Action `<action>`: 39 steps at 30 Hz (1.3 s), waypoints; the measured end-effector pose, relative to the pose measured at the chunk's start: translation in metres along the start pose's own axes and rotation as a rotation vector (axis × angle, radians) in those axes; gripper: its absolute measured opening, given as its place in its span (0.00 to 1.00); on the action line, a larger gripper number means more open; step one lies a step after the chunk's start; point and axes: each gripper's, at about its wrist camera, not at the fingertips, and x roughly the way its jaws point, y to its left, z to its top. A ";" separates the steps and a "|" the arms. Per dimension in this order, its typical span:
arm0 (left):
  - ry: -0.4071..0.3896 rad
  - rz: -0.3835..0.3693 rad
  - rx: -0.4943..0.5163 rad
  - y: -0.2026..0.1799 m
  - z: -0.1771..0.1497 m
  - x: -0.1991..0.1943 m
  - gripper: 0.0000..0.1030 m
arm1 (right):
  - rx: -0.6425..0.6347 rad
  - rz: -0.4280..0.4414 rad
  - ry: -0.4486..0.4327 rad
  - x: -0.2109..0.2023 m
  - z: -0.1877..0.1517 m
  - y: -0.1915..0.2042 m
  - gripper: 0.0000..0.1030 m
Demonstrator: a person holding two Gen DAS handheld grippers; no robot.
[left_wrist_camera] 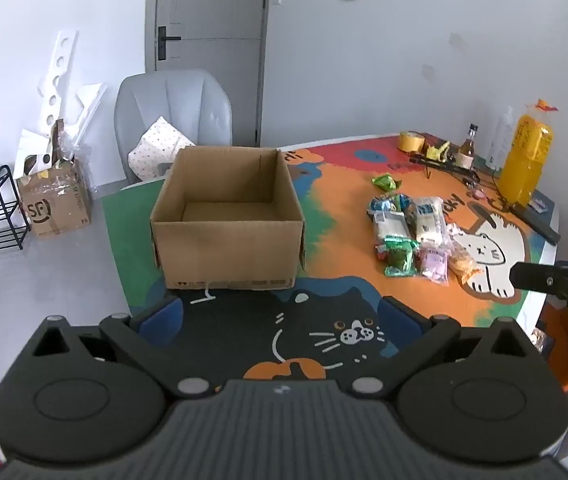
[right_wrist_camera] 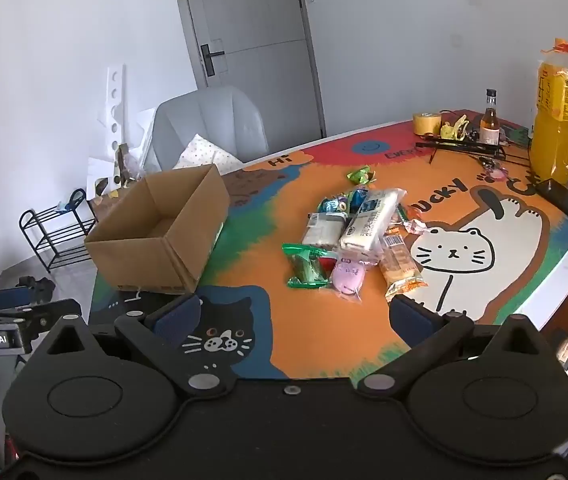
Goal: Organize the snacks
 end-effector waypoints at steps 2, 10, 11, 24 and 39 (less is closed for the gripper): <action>0.012 0.024 0.032 -0.003 0.000 0.001 1.00 | 0.006 -0.003 0.003 0.000 0.000 -0.001 1.00; 0.010 0.013 0.033 -0.012 -0.012 0.009 1.00 | 0.006 -0.015 0.017 -0.002 -0.001 -0.004 1.00; 0.013 0.013 0.034 -0.011 -0.011 0.009 1.00 | 0.009 -0.017 0.011 -0.002 -0.004 -0.003 1.00; 0.017 0.003 0.036 -0.008 -0.007 0.006 1.00 | 0.015 -0.022 0.010 -0.003 -0.002 -0.005 1.00; 0.013 -0.003 0.043 -0.011 -0.005 0.004 1.00 | 0.012 -0.022 0.005 -0.001 -0.004 -0.004 1.00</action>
